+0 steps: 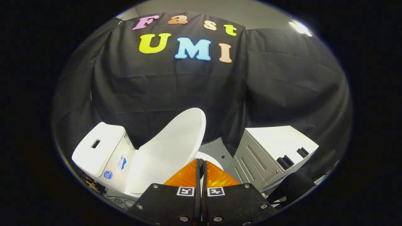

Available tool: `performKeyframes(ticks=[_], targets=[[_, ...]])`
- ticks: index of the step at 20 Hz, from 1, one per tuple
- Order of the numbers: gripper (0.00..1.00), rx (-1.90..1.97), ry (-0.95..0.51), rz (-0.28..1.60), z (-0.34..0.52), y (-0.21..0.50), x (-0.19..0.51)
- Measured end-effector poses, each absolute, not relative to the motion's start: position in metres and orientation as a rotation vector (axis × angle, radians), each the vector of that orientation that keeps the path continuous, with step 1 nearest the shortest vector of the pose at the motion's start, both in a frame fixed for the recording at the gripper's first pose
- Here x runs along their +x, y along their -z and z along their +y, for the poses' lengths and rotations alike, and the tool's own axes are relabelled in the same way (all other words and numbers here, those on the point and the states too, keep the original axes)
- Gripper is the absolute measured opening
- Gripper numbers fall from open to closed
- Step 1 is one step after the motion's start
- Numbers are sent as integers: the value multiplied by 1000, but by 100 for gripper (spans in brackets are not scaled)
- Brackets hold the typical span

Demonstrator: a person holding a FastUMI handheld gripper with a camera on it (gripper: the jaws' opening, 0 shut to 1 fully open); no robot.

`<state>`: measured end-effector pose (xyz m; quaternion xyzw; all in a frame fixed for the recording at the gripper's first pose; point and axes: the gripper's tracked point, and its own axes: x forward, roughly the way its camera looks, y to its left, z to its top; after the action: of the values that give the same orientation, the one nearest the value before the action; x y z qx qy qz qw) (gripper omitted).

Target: Open the toilet lid.

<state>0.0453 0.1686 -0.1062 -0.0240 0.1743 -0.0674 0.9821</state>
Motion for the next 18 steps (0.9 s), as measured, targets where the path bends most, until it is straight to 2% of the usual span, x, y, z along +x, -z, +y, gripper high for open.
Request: performKeyframes(ticks=[18], targets=[[0,-175,42,228,254,48,37]])
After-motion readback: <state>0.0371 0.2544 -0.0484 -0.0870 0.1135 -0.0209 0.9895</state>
